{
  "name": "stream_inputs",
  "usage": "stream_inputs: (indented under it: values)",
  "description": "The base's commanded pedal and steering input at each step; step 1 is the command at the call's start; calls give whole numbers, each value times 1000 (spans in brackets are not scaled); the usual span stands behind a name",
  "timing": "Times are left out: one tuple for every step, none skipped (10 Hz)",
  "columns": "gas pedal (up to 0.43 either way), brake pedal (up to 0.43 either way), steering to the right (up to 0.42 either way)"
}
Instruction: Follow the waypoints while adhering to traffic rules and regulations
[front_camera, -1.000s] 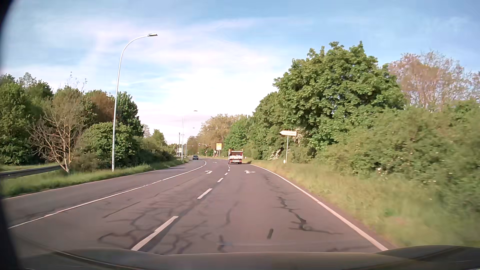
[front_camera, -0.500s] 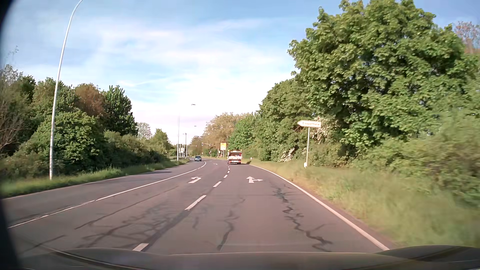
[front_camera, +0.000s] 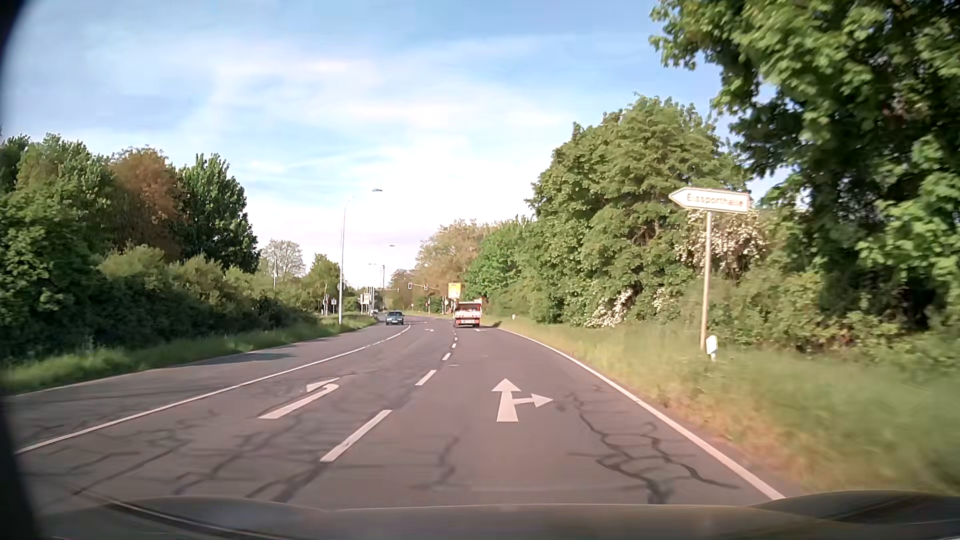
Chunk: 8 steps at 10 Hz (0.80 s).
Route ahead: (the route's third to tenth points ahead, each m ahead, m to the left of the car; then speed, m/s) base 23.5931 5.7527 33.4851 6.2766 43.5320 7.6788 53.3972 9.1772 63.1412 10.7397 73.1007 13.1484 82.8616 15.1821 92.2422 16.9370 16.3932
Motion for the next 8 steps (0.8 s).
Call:
stream_inputs:
  values:
    - [0,0,-14]
    - [0,0,-14]
    - [0,0,-14]
    - [0,0,-15]
    - [0,0,-15]
    - [0,6,-14]
    - [0,12,-15]
    - [0,24,-14]
